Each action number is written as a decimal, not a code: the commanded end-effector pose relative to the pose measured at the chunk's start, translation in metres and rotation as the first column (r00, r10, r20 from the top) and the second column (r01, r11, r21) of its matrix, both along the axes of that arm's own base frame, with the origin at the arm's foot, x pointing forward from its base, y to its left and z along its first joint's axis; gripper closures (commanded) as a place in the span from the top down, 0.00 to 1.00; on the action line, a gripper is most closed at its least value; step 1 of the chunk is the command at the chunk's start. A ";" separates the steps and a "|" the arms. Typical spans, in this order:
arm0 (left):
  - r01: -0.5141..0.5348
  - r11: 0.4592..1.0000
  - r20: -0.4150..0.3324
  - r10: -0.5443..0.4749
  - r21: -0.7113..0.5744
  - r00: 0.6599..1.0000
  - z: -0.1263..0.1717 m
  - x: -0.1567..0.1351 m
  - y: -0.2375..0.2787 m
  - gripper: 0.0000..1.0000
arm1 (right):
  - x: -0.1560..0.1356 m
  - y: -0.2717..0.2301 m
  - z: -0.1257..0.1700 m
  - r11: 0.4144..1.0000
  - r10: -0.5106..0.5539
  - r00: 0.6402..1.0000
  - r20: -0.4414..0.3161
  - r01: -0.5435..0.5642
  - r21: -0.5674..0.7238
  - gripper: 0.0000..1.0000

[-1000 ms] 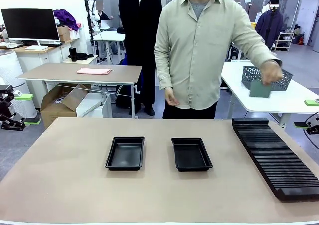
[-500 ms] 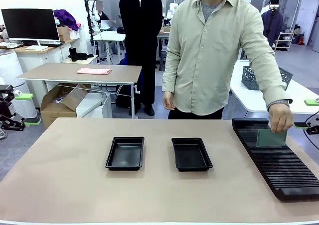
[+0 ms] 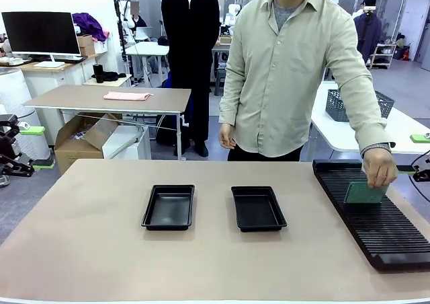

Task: Inspect and transfer BCBs to ESD trays.
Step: Pick up the Blank PCB from the PCB Rack and place it in the left ESD tray.

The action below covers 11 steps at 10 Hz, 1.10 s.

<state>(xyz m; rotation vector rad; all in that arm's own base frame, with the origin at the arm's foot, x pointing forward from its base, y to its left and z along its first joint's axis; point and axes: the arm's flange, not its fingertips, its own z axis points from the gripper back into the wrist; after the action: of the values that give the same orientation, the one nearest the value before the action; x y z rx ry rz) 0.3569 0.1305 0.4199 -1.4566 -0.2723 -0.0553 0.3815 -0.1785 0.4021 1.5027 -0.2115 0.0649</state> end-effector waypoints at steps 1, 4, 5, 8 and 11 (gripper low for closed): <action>-0.004 1.000 0.004 0.004 -0.006 1.000 0.001 0.001 -0.001 1.00 | -0.002 0.002 0.003 1.000 0.000 1.000 0.006 0.000 0.000 1.00; -0.004 1.000 0.004 0.004 -0.006 1.000 0.001 0.001 -0.001 1.00 | -0.002 0.002 0.003 1.000 0.000 1.000 0.006 0.000 0.000 1.00; -0.004 1.000 0.004 0.004 -0.006 1.000 0.001 0.001 -0.001 1.00 | -0.002 0.002 0.003 1.000 0.000 1.000 0.006 0.000 0.000 1.00; -0.004 1.000 0.004 0.004 -0.006 1.000 0.001 0.001 -0.001 1.00 | -0.002 0.002 0.003 1.000 0.000 1.000 0.006 0.000 0.000 1.00; -0.004 1.000 0.004 0.004 -0.006 1.000 0.001 0.001 -0.001 1.00 | -0.002 0.002 0.003 1.000 0.000 1.000 0.006 0.000 0.000 1.00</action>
<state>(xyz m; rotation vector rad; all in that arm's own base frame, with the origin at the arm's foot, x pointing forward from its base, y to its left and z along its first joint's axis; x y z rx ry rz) 0.3569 0.1305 0.4199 -1.4566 -0.2723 -0.0553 0.3815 -0.1785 0.4021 1.5027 -0.2115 0.0649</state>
